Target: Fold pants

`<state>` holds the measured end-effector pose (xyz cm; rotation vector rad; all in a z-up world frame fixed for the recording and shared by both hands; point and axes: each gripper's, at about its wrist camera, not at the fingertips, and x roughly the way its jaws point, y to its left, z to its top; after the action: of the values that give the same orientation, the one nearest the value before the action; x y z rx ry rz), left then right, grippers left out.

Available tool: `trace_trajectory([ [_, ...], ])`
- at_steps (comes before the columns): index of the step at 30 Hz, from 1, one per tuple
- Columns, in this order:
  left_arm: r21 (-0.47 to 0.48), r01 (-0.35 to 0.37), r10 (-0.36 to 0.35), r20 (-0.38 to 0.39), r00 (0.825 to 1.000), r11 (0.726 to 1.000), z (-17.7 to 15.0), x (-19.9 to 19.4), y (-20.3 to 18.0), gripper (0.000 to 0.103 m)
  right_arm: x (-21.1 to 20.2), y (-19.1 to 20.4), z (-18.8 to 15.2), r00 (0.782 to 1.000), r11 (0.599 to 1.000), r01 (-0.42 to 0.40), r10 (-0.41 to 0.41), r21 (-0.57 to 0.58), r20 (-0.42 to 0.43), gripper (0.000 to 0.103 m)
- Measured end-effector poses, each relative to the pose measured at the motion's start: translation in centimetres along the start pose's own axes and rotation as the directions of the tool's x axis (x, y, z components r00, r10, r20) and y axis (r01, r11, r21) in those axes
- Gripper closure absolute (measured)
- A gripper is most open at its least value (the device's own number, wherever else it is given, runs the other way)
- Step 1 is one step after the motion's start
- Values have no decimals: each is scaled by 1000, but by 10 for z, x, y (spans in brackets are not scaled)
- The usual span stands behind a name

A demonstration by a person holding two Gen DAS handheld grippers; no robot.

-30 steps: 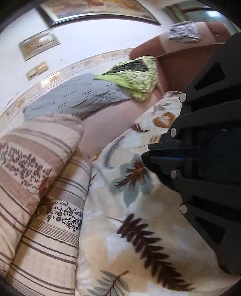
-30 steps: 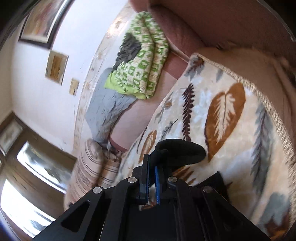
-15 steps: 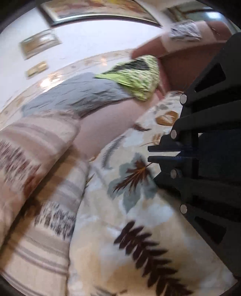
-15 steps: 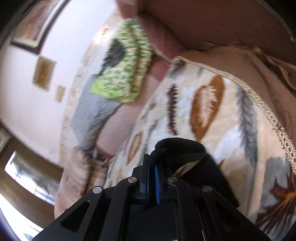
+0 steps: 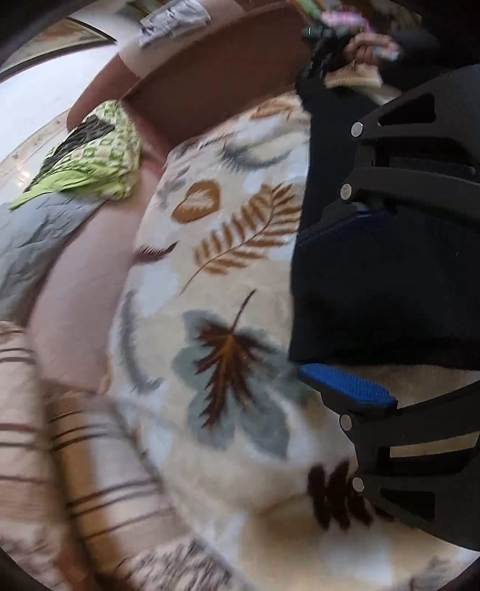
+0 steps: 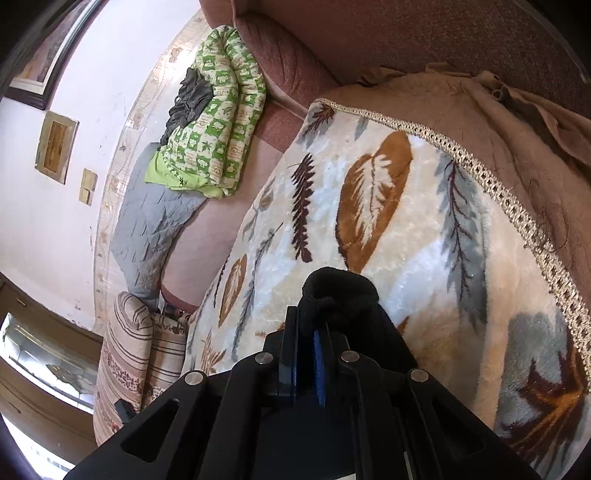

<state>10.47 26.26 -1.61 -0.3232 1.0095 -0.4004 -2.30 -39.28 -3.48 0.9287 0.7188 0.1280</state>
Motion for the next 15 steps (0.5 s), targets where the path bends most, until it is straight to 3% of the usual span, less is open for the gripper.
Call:
trace_trajectory([
  [2,-22,88,-89,-29,996,996,2,12,4,40,0,2,0,1000,1000,4,-4,-6,3,95],
  [5,-50,85,-90,-92,992,995,-2,37,11,40,-1,2,0,1000,1000,4,-4,-9,8,95],
  [7,-79,106,-110,-43,993,991,-4,34,15,41,-2,1,0,1000,1000,1,-1,-6,14,95],
  [8,-112,117,-119,-15,993,987,-4,28,18,52,-2,1,1,1000,1000,-3,3,-4,14,95],
  [9,-140,129,-130,6,992,982,-6,23,20,77,-3,1,1,1000,1000,-6,6,-2,16,95],
  [11,-158,112,-110,21,994,981,-6,16,22,103,-3,1,0,1000,1000,-11,11,-3,17,95],
  [15,-146,53,-41,82,996,988,-6,-10,18,103,-4,2,-1,1000,1000,-10,10,-6,15,95],
])
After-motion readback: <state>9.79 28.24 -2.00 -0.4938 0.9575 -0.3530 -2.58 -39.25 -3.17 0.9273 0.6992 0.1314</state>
